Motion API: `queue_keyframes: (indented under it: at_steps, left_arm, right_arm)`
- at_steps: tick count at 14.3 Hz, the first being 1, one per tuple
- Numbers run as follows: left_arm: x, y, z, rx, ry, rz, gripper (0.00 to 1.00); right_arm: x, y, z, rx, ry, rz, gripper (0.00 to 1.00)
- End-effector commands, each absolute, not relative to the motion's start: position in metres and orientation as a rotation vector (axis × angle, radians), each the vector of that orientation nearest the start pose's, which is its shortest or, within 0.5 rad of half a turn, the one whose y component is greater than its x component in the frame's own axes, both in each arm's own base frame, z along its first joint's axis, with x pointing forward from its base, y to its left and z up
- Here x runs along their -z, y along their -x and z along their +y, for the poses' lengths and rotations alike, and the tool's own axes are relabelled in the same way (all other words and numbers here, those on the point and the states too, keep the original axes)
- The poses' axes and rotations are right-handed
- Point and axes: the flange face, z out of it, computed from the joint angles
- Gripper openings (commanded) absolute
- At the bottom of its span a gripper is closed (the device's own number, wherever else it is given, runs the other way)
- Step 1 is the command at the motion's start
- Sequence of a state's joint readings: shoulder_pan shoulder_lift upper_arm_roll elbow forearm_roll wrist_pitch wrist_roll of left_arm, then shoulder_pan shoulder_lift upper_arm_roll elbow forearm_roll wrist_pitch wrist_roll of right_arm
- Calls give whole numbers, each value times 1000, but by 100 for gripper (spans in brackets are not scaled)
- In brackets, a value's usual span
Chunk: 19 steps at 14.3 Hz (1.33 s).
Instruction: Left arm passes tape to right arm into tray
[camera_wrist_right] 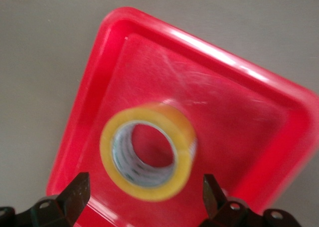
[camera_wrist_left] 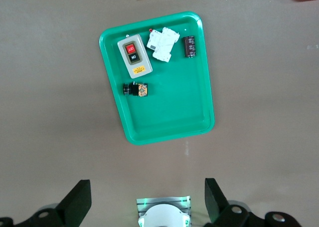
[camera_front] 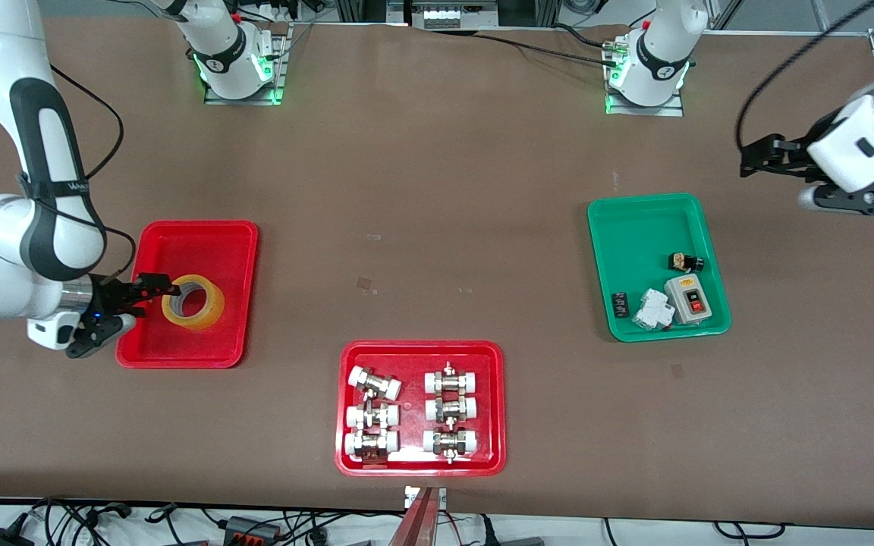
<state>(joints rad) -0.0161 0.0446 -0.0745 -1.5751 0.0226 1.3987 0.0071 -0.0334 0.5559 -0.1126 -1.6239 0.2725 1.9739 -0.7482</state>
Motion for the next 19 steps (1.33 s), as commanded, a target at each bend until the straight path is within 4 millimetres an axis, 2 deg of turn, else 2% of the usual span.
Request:
queue_keyframes:
  at_steps: [1, 3, 4, 5, 8, 9, 11, 13, 15, 18, 19]
  left_arm:
    - [-591, -539, -46, -300, 3050, 156, 100]
    - [-591, -543, -30, -271, 3059, 130, 100]
    - [-592, -543, -29, -271, 3060, 127, 100]
    - [-591, -542, -32, -273, 3059, 137, 100]
    - [-589, -542, -30, -282, 3060, 132, 100]
    - [-590, -542, -31, -273, 3059, 135, 100]
    - [-589, -540, -45, -280, 3055, 160, 100]
    - [-590, -535, -49, -279, 3062, 168, 100]
    - [-591, -536, -50, -272, 3063, 171, 100]
    - [-590, -539, -47, -273, 3073, 160, 100]
    - [-591, -539, -45, -277, 3092, 150, 100]
  right_arm:
    - [-326, -660, -87, -85, 2873, -689, 100]
    - [-376, -669, -77, 12, 2916, -615, 100]
    - [-397, -672, -62, 19, 2939, -548, 100]
    - [-415, -673, -49, -9, 2968, -451, 100]
    - [-473, -666, -5, -225, 3030, -9, 100]
    - [-496, -662, 2, -274, 3029, 84, 100]
    - [-535, -659, 7, -267, 3063, 111, 100]
    - [-551, -661, -1, -208, 3086, 117, 100]
    - [-557, -663, -10, -166, 3148, 122, 100]
    - [-568, -666, -10, -71, 3170, 93, 100]
    - [-578, -666, -9, -6, 3166, 88, 100]
